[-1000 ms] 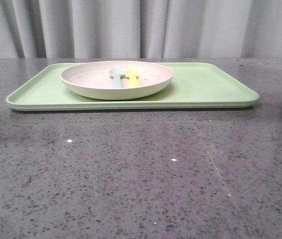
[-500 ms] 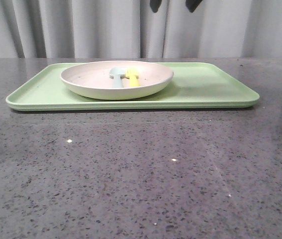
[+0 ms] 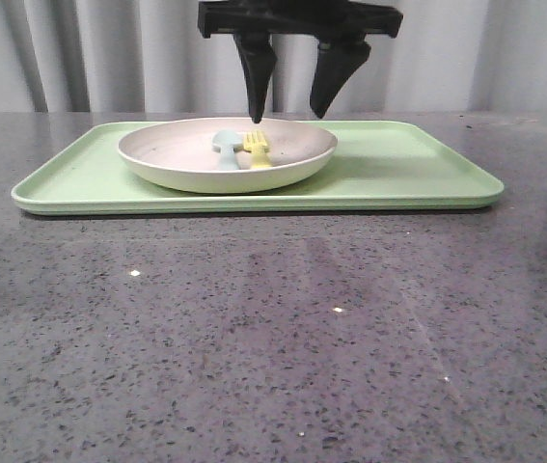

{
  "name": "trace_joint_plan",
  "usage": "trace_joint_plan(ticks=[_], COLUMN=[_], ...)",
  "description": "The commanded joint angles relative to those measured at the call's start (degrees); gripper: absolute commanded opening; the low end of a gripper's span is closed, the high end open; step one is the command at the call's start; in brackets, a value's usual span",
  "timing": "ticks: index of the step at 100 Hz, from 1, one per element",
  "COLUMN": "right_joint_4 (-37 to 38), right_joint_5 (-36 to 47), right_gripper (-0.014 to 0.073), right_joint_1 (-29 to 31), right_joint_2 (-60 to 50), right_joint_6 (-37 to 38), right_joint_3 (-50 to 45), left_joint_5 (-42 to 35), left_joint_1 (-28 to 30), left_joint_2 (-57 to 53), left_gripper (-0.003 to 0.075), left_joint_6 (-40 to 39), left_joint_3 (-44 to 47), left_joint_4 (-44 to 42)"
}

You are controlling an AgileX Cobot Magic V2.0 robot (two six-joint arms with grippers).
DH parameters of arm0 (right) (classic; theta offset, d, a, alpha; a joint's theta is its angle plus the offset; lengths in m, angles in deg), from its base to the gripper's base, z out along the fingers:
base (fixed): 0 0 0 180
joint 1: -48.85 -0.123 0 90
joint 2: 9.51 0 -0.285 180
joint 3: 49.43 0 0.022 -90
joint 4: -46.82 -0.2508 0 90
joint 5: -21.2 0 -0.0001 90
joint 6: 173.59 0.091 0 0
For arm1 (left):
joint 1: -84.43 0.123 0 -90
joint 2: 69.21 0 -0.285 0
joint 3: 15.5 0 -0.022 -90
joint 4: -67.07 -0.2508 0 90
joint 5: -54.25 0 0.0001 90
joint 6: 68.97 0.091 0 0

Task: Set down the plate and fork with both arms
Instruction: 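Lower the right gripper into the plate and grasp the yellow fork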

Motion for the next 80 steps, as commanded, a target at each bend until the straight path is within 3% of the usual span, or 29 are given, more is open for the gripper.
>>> trace_joint_plan(ticks=[1, 59, 80], right_joint_4=[0.1, -1.5, -1.5], right_joint_5=[1.4, 2.7, 2.1], right_gripper=[0.0472, 0.0461, 0.0251], right_joint_1=[-0.1, -0.5, -0.5], right_joint_2=[-2.2, 0.6, 1.4], right_joint_6=[-0.8, -0.8, -0.8], right_joint_3=[2.0, 2.0, 2.0], left_joint_5=[-3.7, -3.7, -3.7], left_joint_1=[0.1, 0.1, 0.1], left_joint_2=[-0.4, -0.4, -0.4], left_gripper=[0.0314, 0.0314, 0.0314], left_joint_6=[-0.3, -0.3, -0.3], left_joint_3=[-1.4, -1.4, -1.4], left_joint_4=[1.0, 1.8, 1.8])
